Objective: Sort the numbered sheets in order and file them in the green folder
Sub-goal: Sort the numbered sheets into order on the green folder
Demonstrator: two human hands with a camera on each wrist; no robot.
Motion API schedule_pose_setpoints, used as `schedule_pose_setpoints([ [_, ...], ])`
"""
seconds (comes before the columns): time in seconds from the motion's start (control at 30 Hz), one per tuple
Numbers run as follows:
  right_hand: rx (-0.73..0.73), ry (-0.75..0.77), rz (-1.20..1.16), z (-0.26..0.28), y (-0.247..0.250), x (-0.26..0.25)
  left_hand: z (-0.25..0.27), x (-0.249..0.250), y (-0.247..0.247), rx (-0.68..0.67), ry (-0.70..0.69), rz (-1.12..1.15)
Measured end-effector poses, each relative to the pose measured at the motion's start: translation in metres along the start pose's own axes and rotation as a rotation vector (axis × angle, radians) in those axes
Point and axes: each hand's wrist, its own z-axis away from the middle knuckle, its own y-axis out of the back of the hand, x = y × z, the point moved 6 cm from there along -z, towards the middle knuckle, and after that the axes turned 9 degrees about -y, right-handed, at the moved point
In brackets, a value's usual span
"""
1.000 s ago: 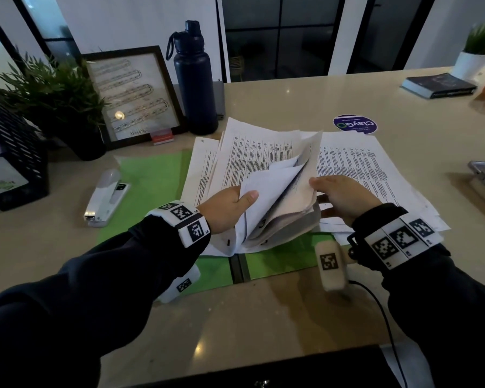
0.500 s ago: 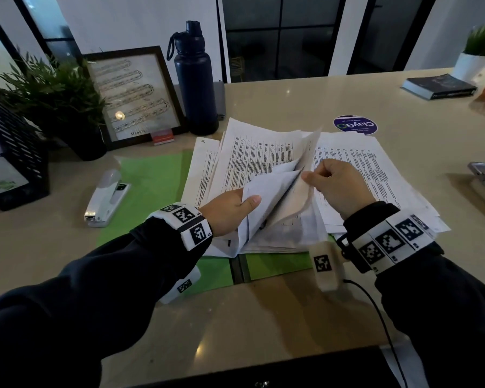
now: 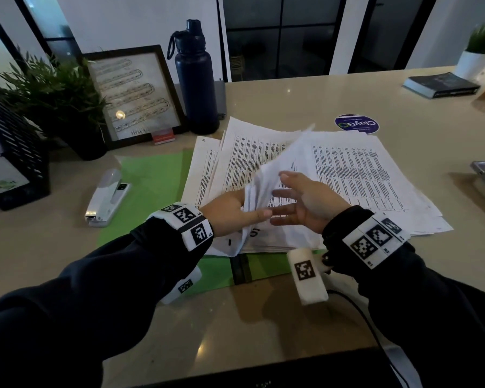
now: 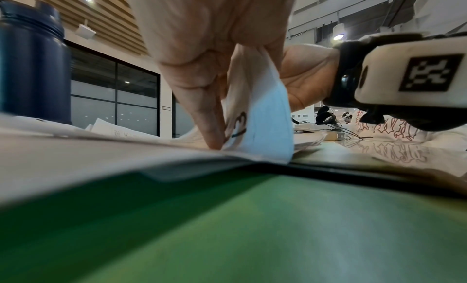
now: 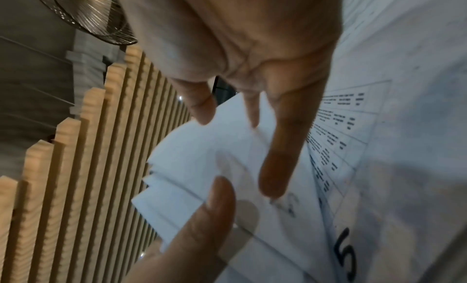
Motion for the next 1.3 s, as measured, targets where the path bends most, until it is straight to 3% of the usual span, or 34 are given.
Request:
schedule_pose_setpoints([
  [0.07, -0.083, 0.046, 0.072, 0.002, -0.007, -0.003, 0.001, -0.001, 0.003, 0.055, 0.022, -0.009],
  [0.17, -0.077, 0.103, 0.234, 0.005, -0.006, -0.008, -0.002, -0.005, 0.015, 0.198, 0.044, 0.017],
  [0.3, 0.156, 0.134, 0.594, 0.002, 0.015, -0.012, -0.004, -0.009, 0.018, 0.232, 0.055, -0.003],
  [0.37, 0.248, 0.120, 0.653, 0.000, 0.027, -0.011, -0.004, -0.008, 0.017, 0.222, 0.053, -0.012],
  [0.6, 0.434, 0.079, 0.568, -0.002, 0.056, -0.014, -0.003, -0.004, 0.016, 0.209, 0.032, -0.033],
  [0.97, 0.426, 0.046, 0.393, -0.002, 0.063, -0.017, -0.001, -0.004, 0.011, 0.144, 0.041, -0.038],
  [1.3, 0.393, -0.044, 0.397, 0.000, 0.062, -0.002, -0.003, -0.006, 0.011, 0.149, 0.036, -0.047],
])
